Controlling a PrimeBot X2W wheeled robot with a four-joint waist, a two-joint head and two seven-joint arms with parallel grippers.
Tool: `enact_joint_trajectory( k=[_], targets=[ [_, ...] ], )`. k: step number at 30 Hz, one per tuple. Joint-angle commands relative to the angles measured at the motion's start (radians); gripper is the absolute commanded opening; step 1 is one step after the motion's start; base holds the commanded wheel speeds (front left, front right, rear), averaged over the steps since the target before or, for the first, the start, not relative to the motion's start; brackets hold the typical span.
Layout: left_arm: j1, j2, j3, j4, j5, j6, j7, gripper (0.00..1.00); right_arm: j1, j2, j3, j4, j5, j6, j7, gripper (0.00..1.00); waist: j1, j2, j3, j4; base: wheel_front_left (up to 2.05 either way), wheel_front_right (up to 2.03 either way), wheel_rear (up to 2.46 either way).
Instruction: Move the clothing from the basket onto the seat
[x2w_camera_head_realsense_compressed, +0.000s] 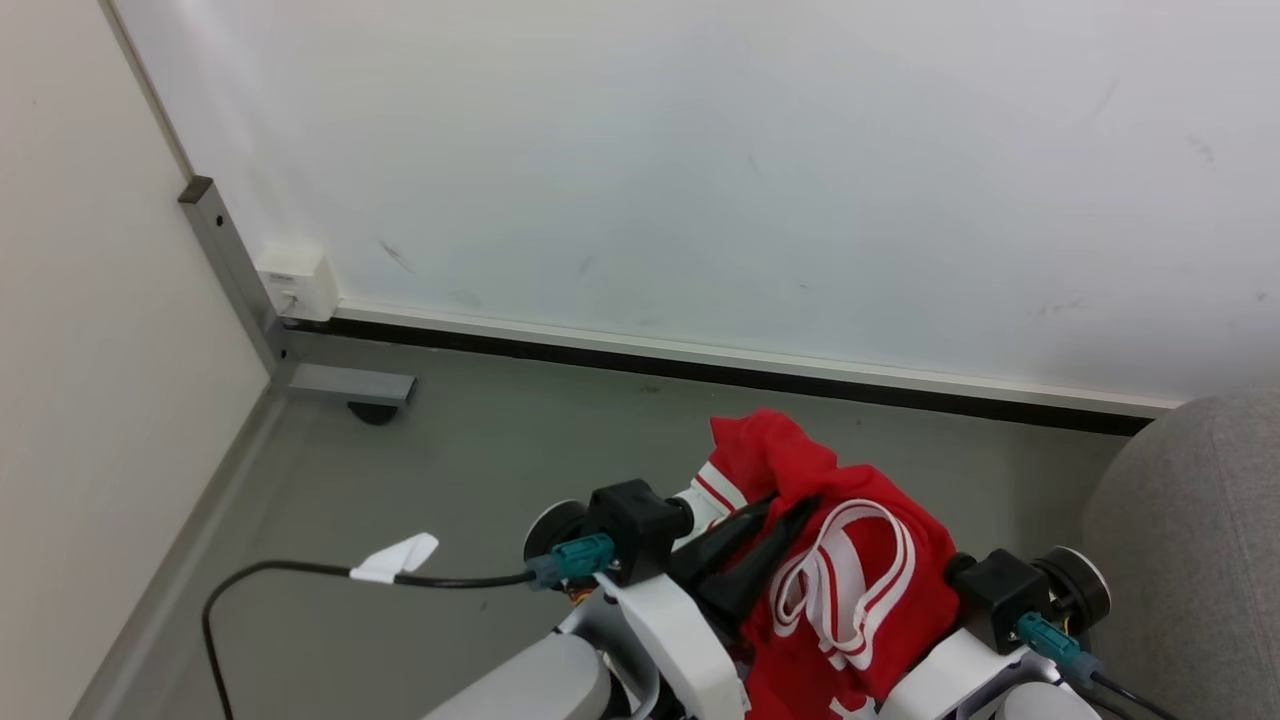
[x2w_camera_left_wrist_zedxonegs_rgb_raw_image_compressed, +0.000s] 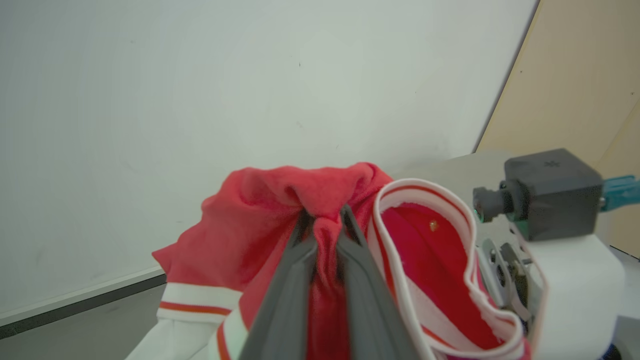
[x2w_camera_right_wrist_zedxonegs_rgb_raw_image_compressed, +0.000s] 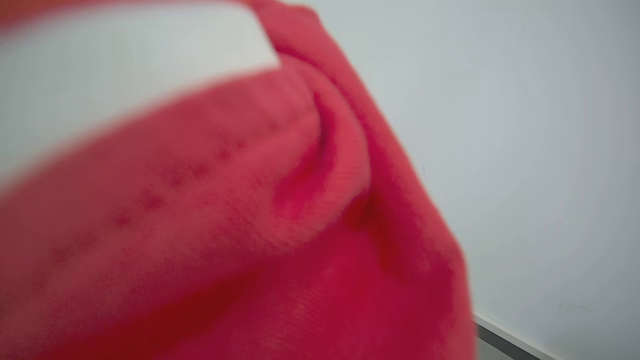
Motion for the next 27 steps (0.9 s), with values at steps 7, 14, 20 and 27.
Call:
enact_joint_trajectory(
  k=[7, 14, 20, 27],
  targets=[
    [0.028, 0.004, 0.014, 0.019, -0.029, 0.016, -0.027, 0.41, 0.026, 0.002, -0.020, -0.032, 0.023, -0.002, 0.000, 0.00, 0.0000, 0.0000, 0.001, -0.019, 0.00, 0.00, 0.00],
    [0.038, -0.002, 0.012, 0.018, -0.034, 0.021, -0.032, 1.00, 0.036, 0.004, -0.103, -0.088, 0.045, -0.002, 0.000, 0.00, 0.0000, 0.0000, 0.007, -0.042, 0.00, 0.00, 0.00],
    [0.046, 0.004, 0.011, 0.011, -0.023, 0.023, -0.053, 1.00, 0.026, -0.017, -0.187, -0.138, 0.026, -0.002, 0.000, 0.00, 0.0000, 0.0000, 0.029, -0.090, 0.00, 0.00, 0.00],
    [0.039, 0.015, 0.012, -0.007, 0.008, 0.013, -0.083, 1.00, 0.040, -0.045, -0.287, -0.220, -0.003, -0.002, 0.000, 0.00, 0.0000, 0.0000, 0.049, -0.187, 0.00, 0.00, 0.00]
  ],
)
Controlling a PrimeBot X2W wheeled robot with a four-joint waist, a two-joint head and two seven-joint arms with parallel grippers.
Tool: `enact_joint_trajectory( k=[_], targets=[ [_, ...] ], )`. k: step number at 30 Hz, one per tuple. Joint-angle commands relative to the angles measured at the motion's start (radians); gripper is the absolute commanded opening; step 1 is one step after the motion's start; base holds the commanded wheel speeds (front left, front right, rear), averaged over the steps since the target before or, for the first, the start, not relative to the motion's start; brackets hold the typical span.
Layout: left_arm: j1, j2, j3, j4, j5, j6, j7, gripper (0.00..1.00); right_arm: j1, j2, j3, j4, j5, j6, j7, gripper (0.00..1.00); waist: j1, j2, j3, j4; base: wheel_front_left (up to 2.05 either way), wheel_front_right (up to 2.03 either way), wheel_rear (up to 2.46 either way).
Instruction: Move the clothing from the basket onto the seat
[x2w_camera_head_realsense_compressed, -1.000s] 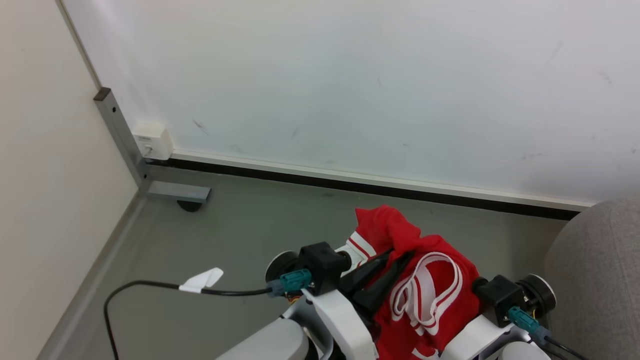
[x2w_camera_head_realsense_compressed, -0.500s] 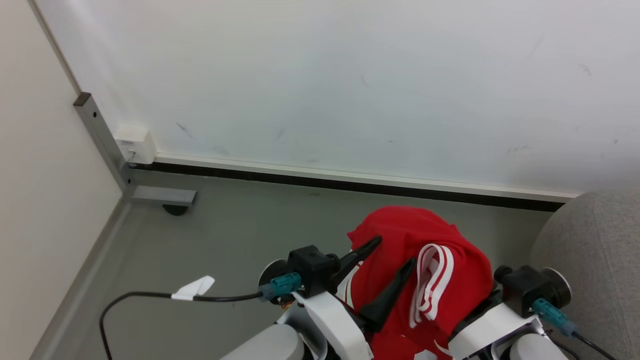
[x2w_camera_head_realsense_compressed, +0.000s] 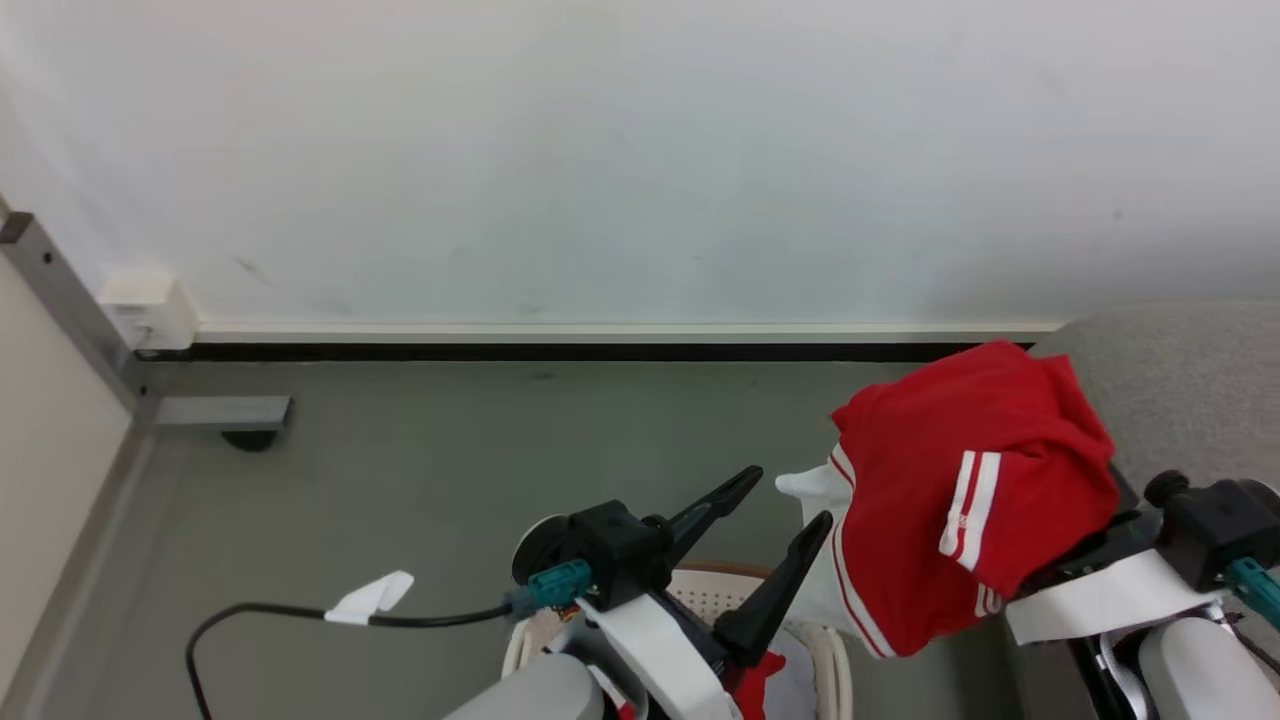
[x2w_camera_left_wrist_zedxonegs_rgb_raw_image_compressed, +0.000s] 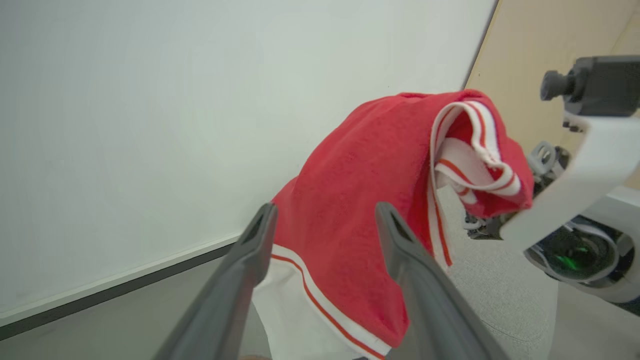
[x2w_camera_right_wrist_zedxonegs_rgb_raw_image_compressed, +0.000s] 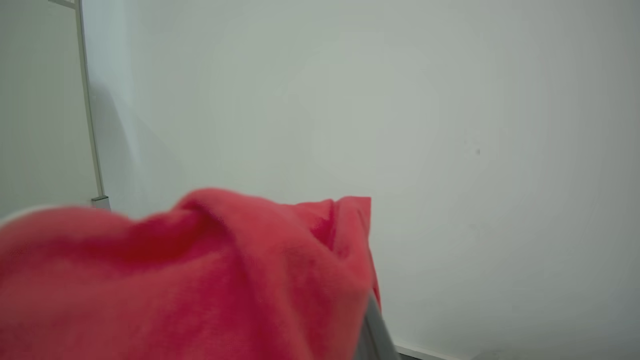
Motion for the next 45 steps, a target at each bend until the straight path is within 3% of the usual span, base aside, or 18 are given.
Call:
enact_joint_trajectory(
  k=[1, 15, 24, 33, 45],
  targets=[
    [0.004, 0.005, 0.002, -0.005, 0.007, -0.006, -0.011, 1.00, 0.016, -0.005, -0.020, -0.028, -0.009, -0.002, 0.000, 0.00, 0.0000, -0.0001, 0.013, -0.054, 0.00, 0.00, 0.00],
    [-0.007, 0.016, 0.021, 0.003, 0.062, -0.027, -0.030, 1.00, 0.077, -0.015, -0.072, -0.182, -0.027, -0.002, 0.000, 0.00, 0.0000, -0.0001, 0.063, -0.327, 0.00, 0.00, 0.00],
    [-0.017, 0.012, 0.017, 0.036, 0.119, -0.015, -0.032, 1.00, 0.112, -0.010, -0.097, -0.229, -0.029, -0.002, 0.000, 0.00, 0.0000, -0.0001, 0.071, -0.442, 0.00, 0.00, 0.00],
    [-0.024, 0.001, 0.019, 0.054, 0.156, -0.016, -0.031, 1.00, 0.077, -0.042, -0.102, -0.249, 0.006, -0.002, 0.014, 0.00, 0.0000, -0.0001, 0.077, -0.460, 0.00, 0.00, 0.00],
    [-0.081, 0.038, 0.012, 0.029, 0.186, -0.026, -0.001, 1.00, -0.203, -0.185, -0.158, -0.182, 0.115, -0.002, 0.080, 0.00, 0.0000, -0.0001, 0.241, -0.371, 0.00, 0.00, 0.00]
  ],
)
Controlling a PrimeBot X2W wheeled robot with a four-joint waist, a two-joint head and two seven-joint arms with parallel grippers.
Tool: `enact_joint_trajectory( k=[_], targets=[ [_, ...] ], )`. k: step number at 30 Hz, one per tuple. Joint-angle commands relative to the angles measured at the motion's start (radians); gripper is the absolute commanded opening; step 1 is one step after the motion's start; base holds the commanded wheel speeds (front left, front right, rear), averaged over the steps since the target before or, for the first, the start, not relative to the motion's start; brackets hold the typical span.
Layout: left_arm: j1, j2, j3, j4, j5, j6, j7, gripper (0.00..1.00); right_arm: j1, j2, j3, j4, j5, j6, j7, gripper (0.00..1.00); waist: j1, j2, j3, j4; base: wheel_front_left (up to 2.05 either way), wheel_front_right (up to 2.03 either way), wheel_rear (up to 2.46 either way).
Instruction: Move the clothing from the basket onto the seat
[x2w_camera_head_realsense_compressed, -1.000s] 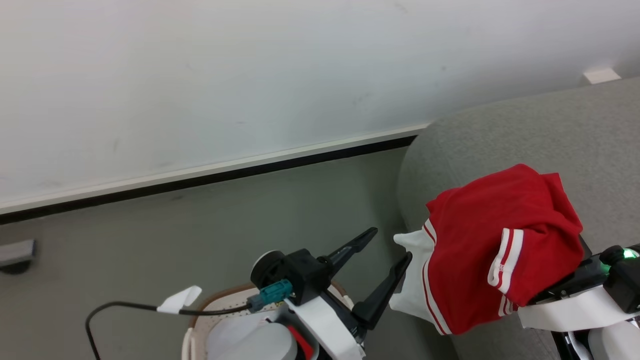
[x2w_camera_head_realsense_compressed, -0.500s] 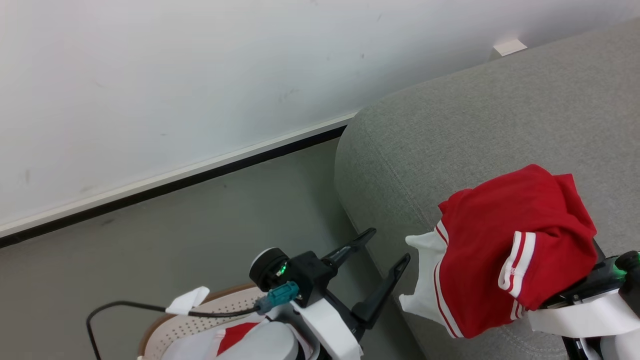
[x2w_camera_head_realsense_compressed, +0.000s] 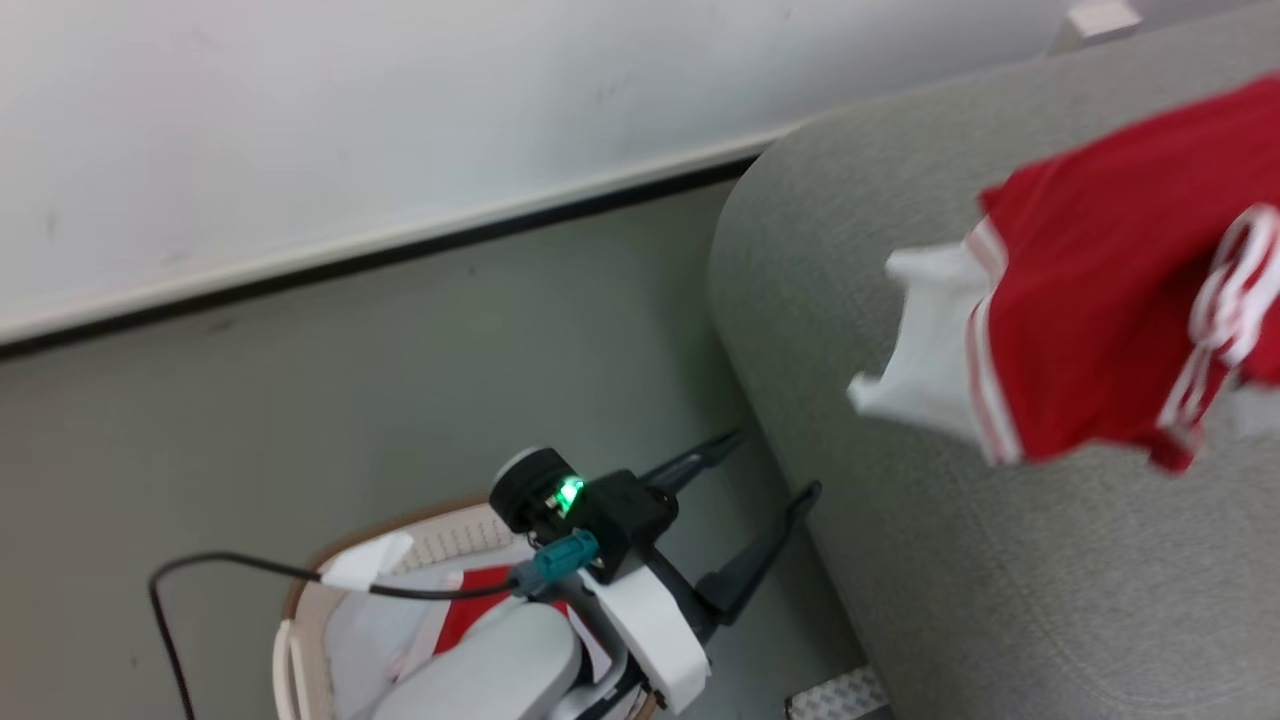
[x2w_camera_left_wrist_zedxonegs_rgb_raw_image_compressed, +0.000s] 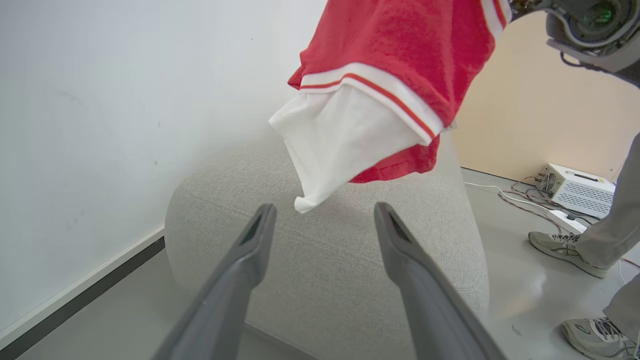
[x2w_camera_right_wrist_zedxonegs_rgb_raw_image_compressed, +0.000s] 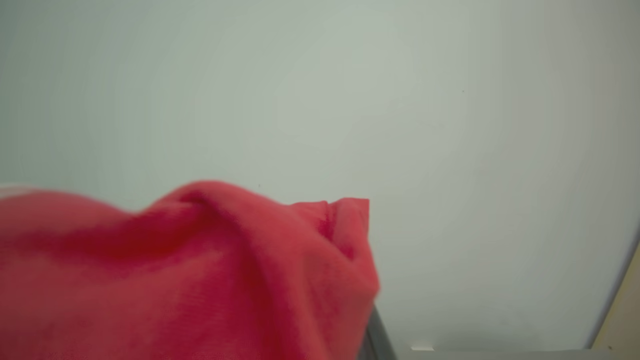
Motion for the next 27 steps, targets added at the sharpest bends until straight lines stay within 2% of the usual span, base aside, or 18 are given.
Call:
enact_joint_trajectory(
  k=[1, 9, 17, 22, 27],
  targets=[
    [-0.015, 0.017, 0.005, -0.009, 0.010, -0.002, 0.008, 1.00, -0.048, -0.026, -0.013, 0.019, 0.008, -0.002, 0.008, 0.00, -0.0001, -0.0001, 0.073, 0.046, 0.00, 0.00, 0.00],
    [-0.072, 0.081, 0.020, -0.076, 0.030, 0.003, 0.055, 1.00, -0.338, -0.178, -0.091, 0.241, 0.044, -0.002, 0.060, 0.00, -0.0001, -0.0001, 0.245, 0.132, 0.00, 0.00, 0.00],
    [-0.104, 0.116, 0.040, -0.120, 0.038, 0.015, 0.070, 1.00, -0.516, -0.289, -0.125, 0.520, -0.053, -0.002, 0.097, 0.00, -0.0001, -0.0001, 0.353, 0.201, 0.00, 0.00, 0.00],
    [-0.117, 0.120, 0.045, -0.129, 0.037, 0.017, 0.063, 1.00, -0.546, -0.325, -0.090, 0.716, -0.166, -0.002, 0.177, 0.00, -0.0001, -0.0001, 0.378, 0.226, 0.00, 0.00, 0.00],
    [-0.122, 0.119, 0.050, -0.122, 0.028, 0.021, 0.055, 1.00, -0.515, -0.297, -0.040, 0.867, -0.206, -0.002, 0.269, 0.00, -0.0001, -0.0001, 0.379, 0.235, 0.00, 0.00, 0.00]
  ],
)
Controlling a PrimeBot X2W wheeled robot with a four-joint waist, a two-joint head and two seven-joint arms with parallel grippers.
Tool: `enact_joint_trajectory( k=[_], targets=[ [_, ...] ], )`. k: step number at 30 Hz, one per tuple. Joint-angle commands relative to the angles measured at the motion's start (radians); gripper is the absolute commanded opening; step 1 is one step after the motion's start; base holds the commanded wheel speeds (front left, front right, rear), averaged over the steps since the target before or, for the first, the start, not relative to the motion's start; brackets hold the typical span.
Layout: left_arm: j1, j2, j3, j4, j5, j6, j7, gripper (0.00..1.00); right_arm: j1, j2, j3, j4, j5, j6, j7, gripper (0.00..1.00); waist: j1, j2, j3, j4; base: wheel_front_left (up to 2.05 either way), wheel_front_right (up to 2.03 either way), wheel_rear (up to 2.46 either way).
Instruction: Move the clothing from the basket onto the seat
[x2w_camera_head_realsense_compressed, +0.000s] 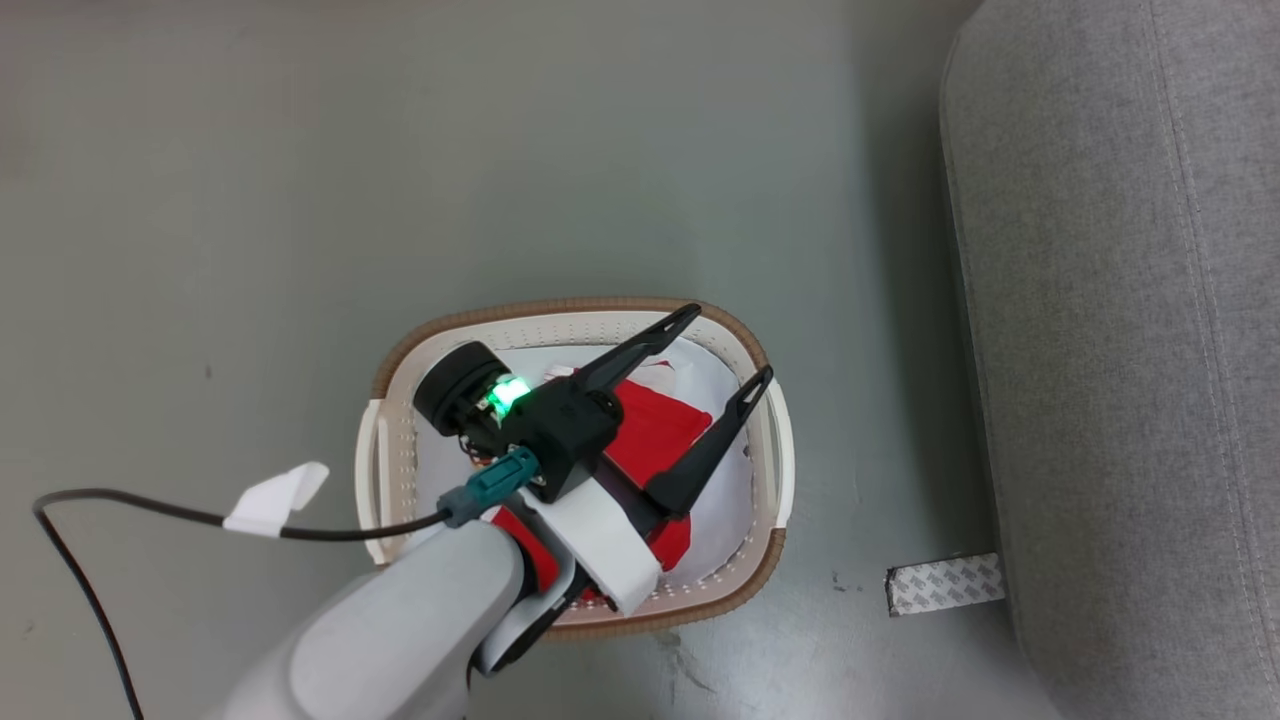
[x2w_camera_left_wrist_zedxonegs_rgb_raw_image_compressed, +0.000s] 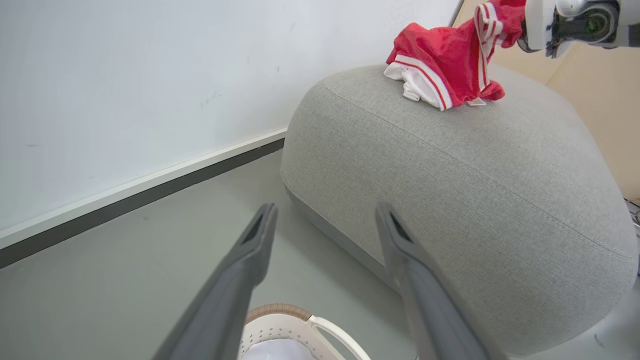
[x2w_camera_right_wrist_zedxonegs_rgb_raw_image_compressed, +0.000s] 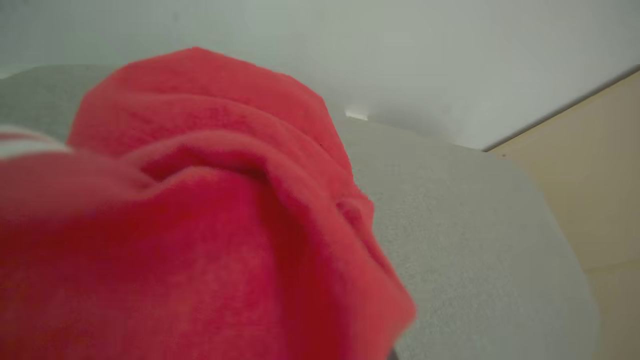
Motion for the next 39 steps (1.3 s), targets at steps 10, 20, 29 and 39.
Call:
enact_joint_trajectory(
  k=[10, 20, 29, 39],
  targets=[
    [0.002, 0.014, 0.009, 0.013, -0.012, 0.014, -0.013, 1.00, 0.025, 0.041, 0.105, 0.079, 0.066, -0.002, 0.106, 1.00, -0.0002, 0.0000, -0.036, -0.017, 0.00, 0.00, 0.00],
    [0.105, 0.004, 0.034, 0.076, -0.067, 0.042, -0.063, 1.00, 0.118, 0.000, 0.312, -0.032, 0.146, -0.002, 0.211, 1.00, -0.0002, 0.0000, -0.263, -0.043, 0.00, 0.00, 0.00],
    [0.225, 0.027, 0.124, 0.089, -0.127, 0.090, -0.086, 1.00, 0.219, -0.118, 0.451, -0.355, 0.293, -0.002, 0.250, 1.00, -0.0002, 0.0000, -0.470, -0.014, 0.00, 0.00, 0.00],
    [0.347, 0.089, 0.318, 0.012, -0.157, 0.164, -0.088, 1.00, 0.397, -0.067, 0.304, -0.632, 0.354, -0.002, 0.074, 1.00, -0.0002, 0.0000, -0.587, 0.064, 0.00, 0.00, 0.00]
  ],
)
